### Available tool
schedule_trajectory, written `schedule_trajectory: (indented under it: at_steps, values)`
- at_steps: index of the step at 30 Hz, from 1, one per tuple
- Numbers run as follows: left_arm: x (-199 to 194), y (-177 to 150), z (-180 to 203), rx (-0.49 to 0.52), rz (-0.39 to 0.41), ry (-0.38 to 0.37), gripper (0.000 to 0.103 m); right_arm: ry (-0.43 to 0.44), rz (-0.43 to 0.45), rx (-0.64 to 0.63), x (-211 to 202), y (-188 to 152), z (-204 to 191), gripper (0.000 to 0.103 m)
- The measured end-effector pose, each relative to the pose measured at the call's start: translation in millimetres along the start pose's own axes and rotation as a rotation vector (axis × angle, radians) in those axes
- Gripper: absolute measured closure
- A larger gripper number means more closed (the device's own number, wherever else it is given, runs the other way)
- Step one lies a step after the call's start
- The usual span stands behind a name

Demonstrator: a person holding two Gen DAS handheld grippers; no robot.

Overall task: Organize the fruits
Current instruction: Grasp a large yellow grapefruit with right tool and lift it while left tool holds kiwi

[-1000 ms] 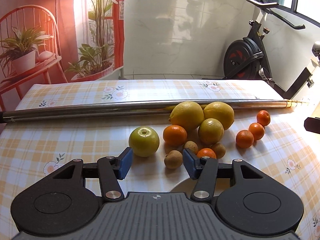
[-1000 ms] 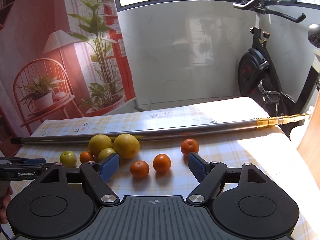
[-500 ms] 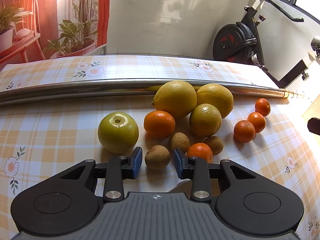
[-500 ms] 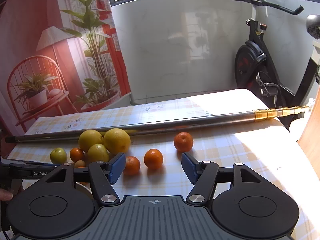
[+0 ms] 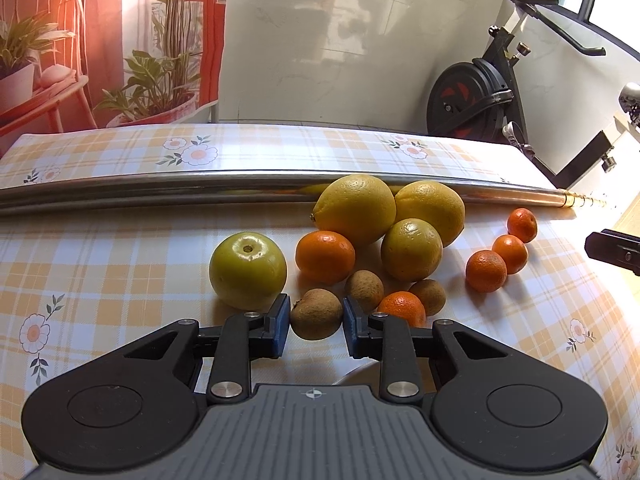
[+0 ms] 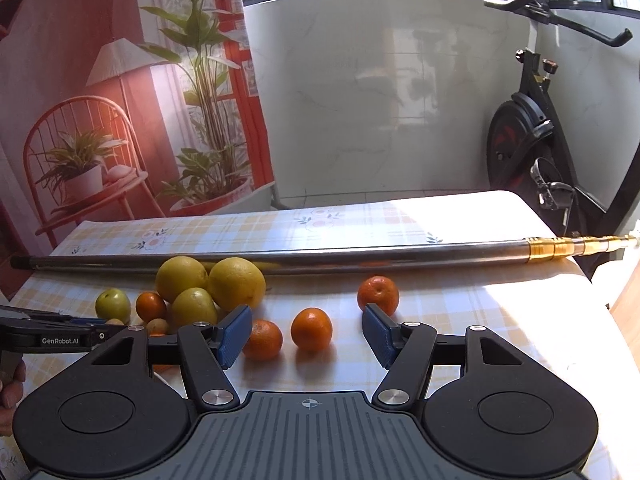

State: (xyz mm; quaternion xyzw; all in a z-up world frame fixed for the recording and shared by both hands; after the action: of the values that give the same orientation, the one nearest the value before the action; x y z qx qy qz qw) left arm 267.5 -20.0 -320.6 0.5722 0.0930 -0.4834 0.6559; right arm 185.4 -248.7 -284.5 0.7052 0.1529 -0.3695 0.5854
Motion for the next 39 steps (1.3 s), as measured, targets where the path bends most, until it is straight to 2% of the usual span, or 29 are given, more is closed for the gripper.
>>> schedule_trajectory:
  at_steps: [8,12,19,30,35,39]
  values:
    - [-25,1,14,0.032,0.073,0.012,0.073,0.120,-0.013,-0.054,51,23,-42,0.045]
    - [-32,0,15,0.025,0.098,0.030,0.073,0.146,-0.025,-0.046,74,31,-61,0.045]
    - [-37,-3,12,0.012,0.117,0.039,0.073,0.159,-0.094,-0.028,107,27,-85,0.045]
    - [-40,-6,8,-0.004,0.120,0.039,0.073,0.185,-0.196,0.067,132,16,-87,0.047]
    - [-40,-6,7,-0.008,0.120,0.044,0.073,0.200,-0.213,0.124,130,12,-78,0.048]
    - [-43,-6,9,-0.003,0.126,0.046,0.073,0.163,-0.197,0.114,122,10,-71,0.049]
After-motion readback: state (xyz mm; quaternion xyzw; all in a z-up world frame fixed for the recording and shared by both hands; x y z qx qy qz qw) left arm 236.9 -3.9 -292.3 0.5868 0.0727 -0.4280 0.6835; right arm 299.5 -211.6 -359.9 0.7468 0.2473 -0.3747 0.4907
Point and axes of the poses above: each gripper's, at about its wrist camera, not at the fingertips, and x roughly the way its jaws point, z to its right, y to its top, the point moved 10 cm from there along x, roughly the way its jaws point, and after that the axes turned 15 degrees about -y, right-handed, at the moved point
